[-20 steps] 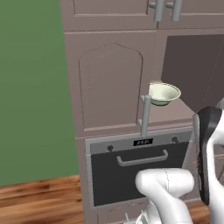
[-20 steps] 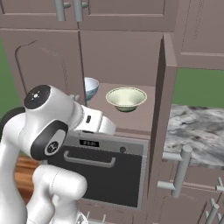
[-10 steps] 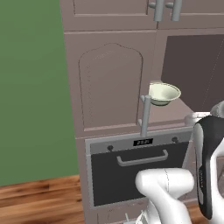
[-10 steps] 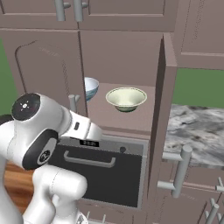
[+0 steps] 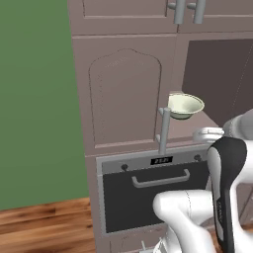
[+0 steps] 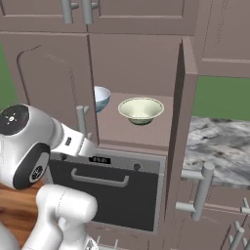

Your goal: Move the bowls from the cabinet to the plates on the dining table.

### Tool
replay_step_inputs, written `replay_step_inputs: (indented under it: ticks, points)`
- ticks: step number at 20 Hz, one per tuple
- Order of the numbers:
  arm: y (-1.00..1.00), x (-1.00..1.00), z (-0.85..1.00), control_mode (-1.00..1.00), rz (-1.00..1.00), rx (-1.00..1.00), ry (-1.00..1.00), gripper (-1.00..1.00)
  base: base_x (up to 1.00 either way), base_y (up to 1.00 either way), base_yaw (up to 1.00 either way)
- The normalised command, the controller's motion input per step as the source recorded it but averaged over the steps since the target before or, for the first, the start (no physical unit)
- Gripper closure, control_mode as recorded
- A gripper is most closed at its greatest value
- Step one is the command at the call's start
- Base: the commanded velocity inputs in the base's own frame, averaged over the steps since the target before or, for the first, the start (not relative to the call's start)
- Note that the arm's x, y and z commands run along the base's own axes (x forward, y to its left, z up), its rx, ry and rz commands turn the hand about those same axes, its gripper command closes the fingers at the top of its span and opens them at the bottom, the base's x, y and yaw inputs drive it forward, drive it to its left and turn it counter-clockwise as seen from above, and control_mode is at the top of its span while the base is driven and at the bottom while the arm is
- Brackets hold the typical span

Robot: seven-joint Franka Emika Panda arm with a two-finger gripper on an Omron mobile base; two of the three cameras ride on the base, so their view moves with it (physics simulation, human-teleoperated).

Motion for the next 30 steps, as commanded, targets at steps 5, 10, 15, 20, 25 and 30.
replay_step_inputs:
  ticks: [5,10,15,20,25,30]
  points:
    - [0.37,0.02,0.00,-1.00,0.10,0.07,0.00,-1.00,0.00,0.00,0.00]
    - [0.33,0.11,0.00,-1.00,0.13,0.01,0.00,-1.00,0.00,0.00,0.00]
    - [0.26,0.21,-0.01,-1.00,0.02,0.00,-0.03,-1.00,0.00,0.00,0.00]
    - [0.14,0.27,0.00,-1.00,0.00,0.00,-0.07,-1.00,0.00,0.00,0.00]
    - [0.00,0.27,0.00,-1.00,0.00,0.00,-0.09,-1.00,0.00,0.00,0.00]
    - [0.00,0.33,0.00,-1.00,0.00,0.00,-0.06,-1.00,0.00,0.00,0.00]
